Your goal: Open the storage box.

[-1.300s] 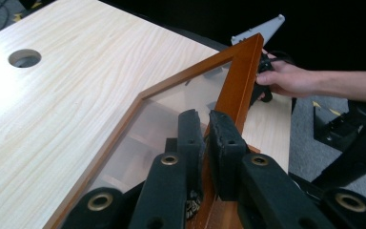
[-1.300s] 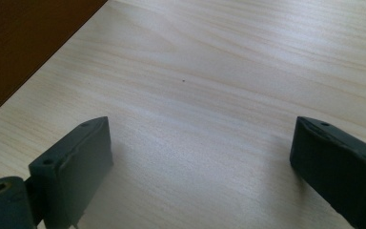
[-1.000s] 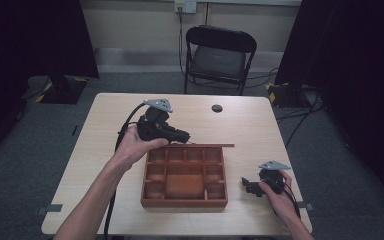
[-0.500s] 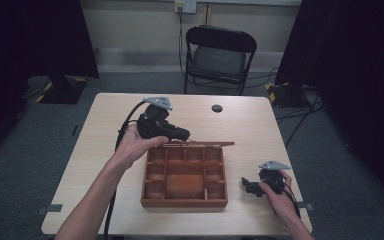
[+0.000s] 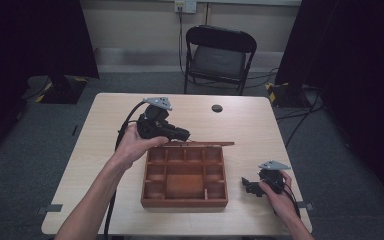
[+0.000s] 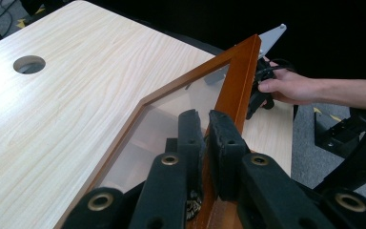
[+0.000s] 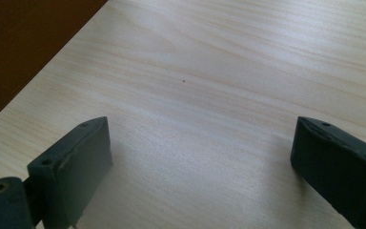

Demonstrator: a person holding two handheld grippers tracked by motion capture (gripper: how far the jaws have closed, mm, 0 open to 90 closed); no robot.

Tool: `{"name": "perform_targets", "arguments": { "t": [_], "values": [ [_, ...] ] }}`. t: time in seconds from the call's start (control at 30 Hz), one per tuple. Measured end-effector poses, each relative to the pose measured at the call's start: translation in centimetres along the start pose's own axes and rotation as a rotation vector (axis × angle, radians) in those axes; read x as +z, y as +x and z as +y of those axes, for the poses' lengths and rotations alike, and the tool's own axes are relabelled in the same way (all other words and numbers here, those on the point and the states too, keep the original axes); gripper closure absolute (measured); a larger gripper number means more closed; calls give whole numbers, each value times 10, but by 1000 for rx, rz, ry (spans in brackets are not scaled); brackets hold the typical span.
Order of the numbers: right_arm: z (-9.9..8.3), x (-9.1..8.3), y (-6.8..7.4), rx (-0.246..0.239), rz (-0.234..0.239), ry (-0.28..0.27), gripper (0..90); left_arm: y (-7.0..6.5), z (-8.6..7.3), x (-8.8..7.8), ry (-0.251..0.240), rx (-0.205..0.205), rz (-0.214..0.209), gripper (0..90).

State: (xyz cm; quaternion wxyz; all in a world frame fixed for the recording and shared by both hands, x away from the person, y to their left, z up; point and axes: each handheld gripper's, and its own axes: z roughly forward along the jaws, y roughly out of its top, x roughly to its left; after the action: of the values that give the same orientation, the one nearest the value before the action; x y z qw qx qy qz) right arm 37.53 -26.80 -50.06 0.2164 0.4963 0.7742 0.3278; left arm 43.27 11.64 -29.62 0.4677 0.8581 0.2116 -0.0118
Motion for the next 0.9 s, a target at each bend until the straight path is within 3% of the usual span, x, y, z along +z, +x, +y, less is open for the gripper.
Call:
{"name": "perform_targets", "arguments": {
  "t": [0.9],
  "values": [
    [0, 0, 0, 0, 0, 0, 59, 0, 0, 0, -1, -1, -2, 842]
  ]
}}
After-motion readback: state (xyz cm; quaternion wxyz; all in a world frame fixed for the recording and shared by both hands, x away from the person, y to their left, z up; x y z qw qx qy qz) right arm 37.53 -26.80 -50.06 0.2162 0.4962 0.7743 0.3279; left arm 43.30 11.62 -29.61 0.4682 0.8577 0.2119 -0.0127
